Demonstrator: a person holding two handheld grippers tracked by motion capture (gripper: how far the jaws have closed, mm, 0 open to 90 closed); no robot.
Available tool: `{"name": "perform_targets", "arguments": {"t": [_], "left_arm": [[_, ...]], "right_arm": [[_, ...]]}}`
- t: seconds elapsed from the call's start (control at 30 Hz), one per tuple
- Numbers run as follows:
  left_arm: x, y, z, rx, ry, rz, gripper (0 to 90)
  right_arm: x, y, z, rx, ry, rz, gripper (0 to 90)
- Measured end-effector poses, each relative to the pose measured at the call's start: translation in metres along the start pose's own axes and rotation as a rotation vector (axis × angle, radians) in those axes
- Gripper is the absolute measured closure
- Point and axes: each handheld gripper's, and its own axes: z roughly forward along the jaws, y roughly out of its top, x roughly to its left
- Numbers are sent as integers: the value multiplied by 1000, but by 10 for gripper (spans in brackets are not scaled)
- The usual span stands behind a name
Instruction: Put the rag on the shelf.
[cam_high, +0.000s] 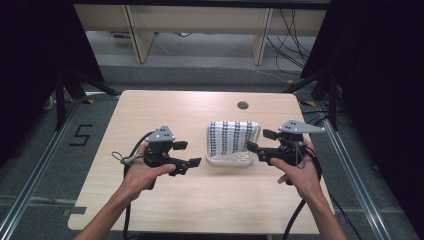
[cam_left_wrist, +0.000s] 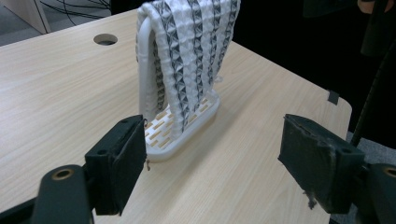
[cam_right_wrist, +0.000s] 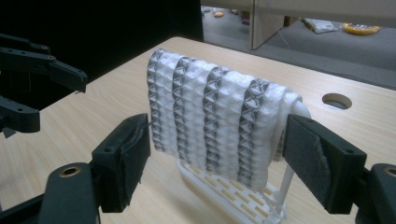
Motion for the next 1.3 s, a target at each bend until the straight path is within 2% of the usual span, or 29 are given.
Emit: {"name": "perform_targets", "arguments": {"t": [0.03,0.07,0.17,0.2,0.23,0.27,0.3,0.33,0.43,0.47,0.5,0.53,0.57,0.6,0.63,0.73,0.77,0.83,0.87,0.9,0.97,1.07,1.23,1.3], "left_arm": [[0,-2,0,0,-5,-2,221],[-1,-4,0,0,-7,-4,221],[-2,-7,0,10,0,-2,221],[-2,-10,0,10,-6,-4,221],[-3,-11,0,13,-6,-8,221],[-3,-13,1,3,-7,-5,221],[-3,-14,0,7,-10,-3,221],[-4,-15,0,6,-5,-2,222],[-4,-16,-1,13,-7,0,221],[-4,-17,-1,6,-15,5,221],[-4,-17,-1,6,-15,5,221],[-6,-19,-2,6,4,12,221],[-6,-20,-1,3,-8,15,221],[-6,-21,-1,-2,-9,13,219],[-7,-22,-1,11,-3,21,216],[-8,-25,-1,17,-2,25,210],[-8,-27,0,8,-8,22,210],[-9,-30,-1,26,-2,29,208],[-9,-30,-1,26,-2,29,206],[-9,-32,0,16,-9,28,206],[-9,-35,-1,29,-5,29,196],[-10,-39,0,13,-16,33,190],[-13,-45,0,28,-3,58,189],[-13,-47,0,31,-11,57,185]], "right_arm": [[2,-1,0,-7,-7,10,247],[2,-2,0,6,3,1,247],[4,-5,0,-1,-3,-6,247],[5,-8,0,10,-1,-9,247],[7,-10,2,5,8,7,247],[7,-10,1,21,9,-6,247],[9,-12,2,18,12,16,247],[7,-13,3,10,14,-14,247],[8,-15,4,9,14,-8,247],[9,-16,4,15,27,-5,247],[9,-16,3,28,19,-2,246],[10,-18,5,15,26,4,245],[11,-18,4,17,22,3,245],[9,-19,4,19,14,-25,243],[12,-20,5,20,27,9,238],[11,-21,4,23,32,-5,233],[13,-23,4,25,30,18,224],[11,-25,3,23,33,2,206],[11,-25,3,11,18,-11,206],[11,-25,3,11,18,-11,206],[13,-28,1,14,27,14,208],[14,-30,-1,18,23,12,207],[14,-34,1,8,29,-20,207],[16,-35,1,20,46,-5,207]]}}
